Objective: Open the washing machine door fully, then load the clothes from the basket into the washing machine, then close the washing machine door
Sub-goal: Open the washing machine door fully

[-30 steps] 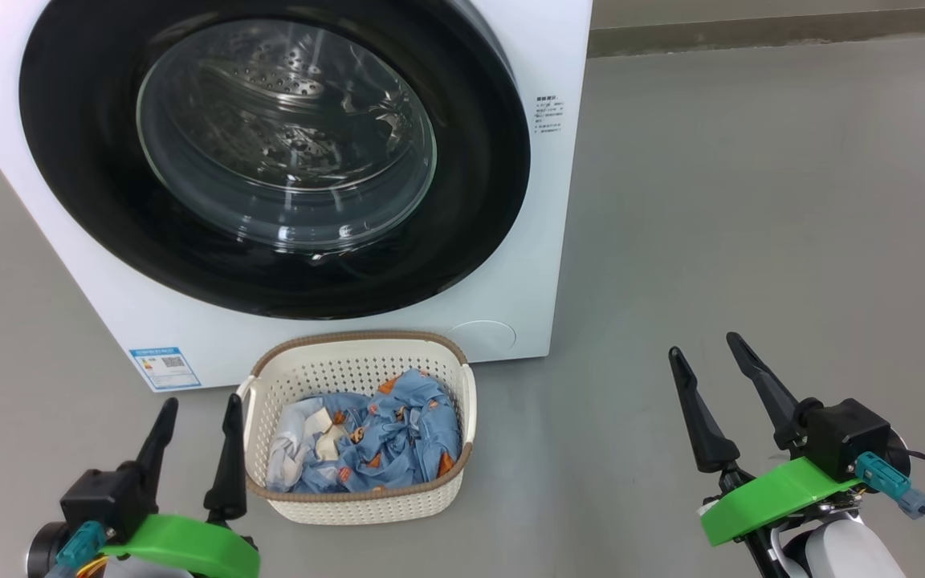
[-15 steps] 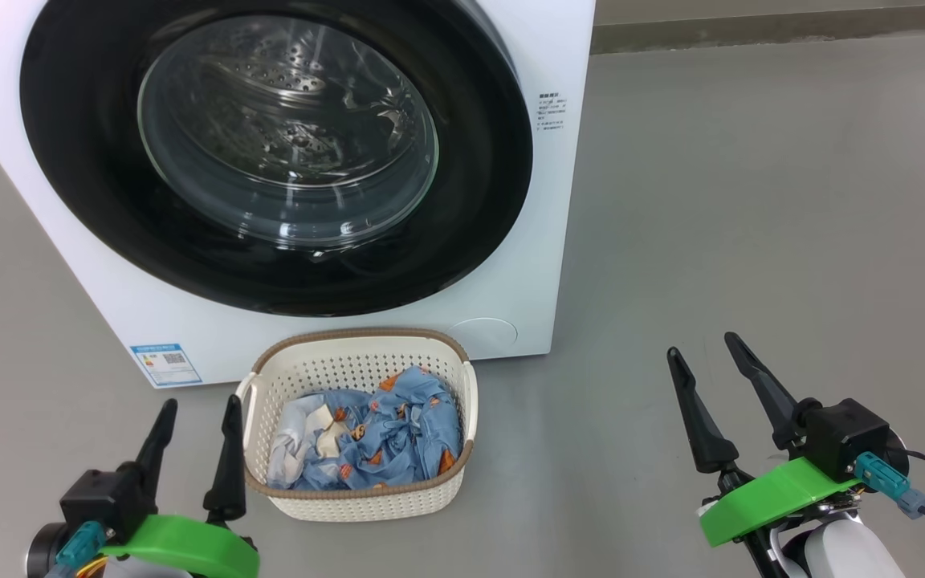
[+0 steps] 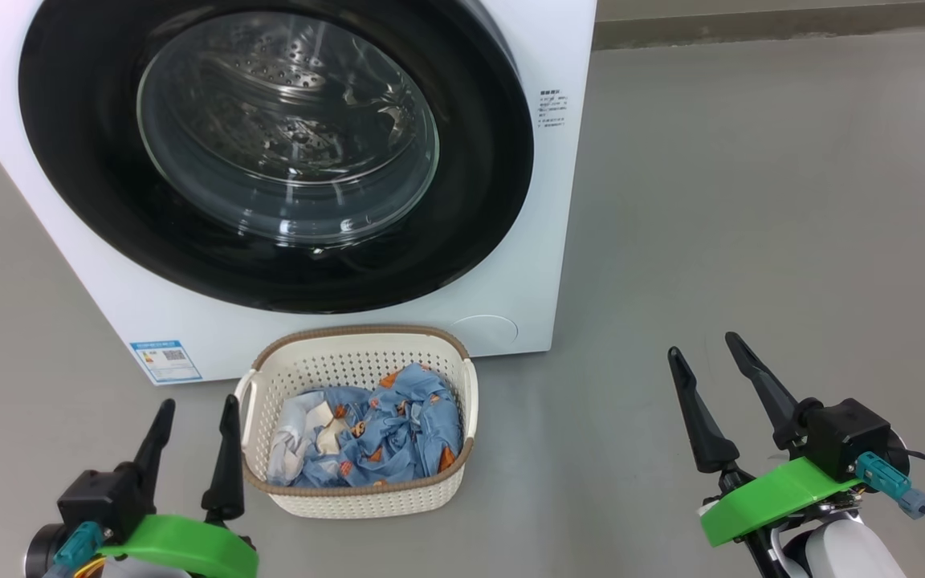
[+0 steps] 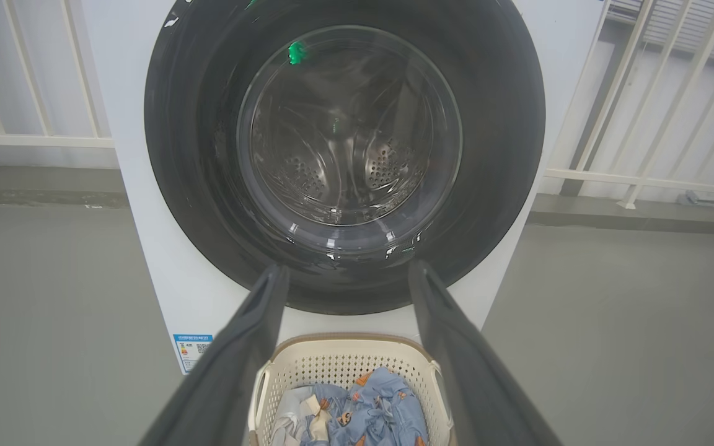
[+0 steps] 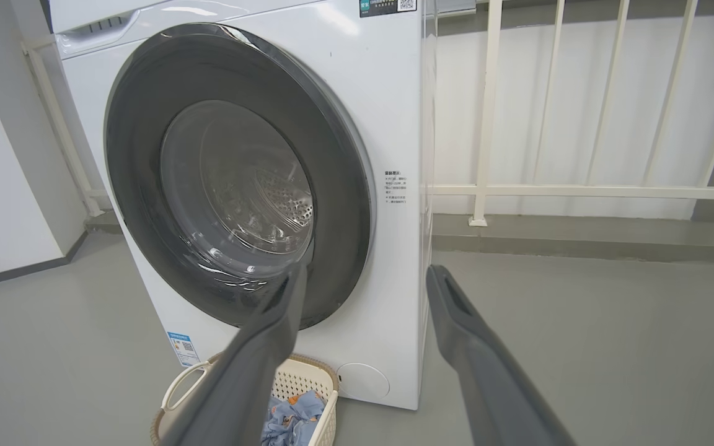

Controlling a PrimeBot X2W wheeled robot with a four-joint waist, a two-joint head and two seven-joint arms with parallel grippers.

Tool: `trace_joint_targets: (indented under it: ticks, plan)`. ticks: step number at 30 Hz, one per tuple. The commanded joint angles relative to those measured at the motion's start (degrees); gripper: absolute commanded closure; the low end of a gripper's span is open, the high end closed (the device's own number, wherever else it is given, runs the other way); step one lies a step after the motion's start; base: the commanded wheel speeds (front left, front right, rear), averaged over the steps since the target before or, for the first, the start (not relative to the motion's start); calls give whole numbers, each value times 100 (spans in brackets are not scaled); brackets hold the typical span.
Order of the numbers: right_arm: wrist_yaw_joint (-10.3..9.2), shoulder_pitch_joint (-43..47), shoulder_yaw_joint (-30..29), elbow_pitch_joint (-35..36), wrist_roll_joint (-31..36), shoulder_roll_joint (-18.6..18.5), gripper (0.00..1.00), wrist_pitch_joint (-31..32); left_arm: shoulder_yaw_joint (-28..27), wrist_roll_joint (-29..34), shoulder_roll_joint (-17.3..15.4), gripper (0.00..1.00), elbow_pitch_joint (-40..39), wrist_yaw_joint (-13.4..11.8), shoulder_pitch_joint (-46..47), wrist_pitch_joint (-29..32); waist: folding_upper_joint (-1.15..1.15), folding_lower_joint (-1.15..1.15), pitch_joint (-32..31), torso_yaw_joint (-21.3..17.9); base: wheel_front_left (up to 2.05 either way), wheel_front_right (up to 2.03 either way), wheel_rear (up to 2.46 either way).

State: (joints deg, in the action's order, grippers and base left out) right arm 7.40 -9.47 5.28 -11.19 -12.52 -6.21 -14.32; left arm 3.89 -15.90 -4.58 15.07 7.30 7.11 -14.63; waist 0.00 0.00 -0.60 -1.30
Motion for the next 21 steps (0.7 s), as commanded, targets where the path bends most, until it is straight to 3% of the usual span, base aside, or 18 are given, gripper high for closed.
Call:
trace_joint_targets:
  ticks: [1, 21]
  plan:
    - [9, -191, 156, 134, -1, -44, 0, -68, -217, -31, -84, 0, -112, -26, 258, -37, 0, 0, 12, 8, 0, 0, 0]
    - [9, -667, -18, -80, -162, -397, 0, -68, -269, 37, -69, 0, -184, -109, 365, -37, 0, 0, 279, 220, 0, 0, 0]
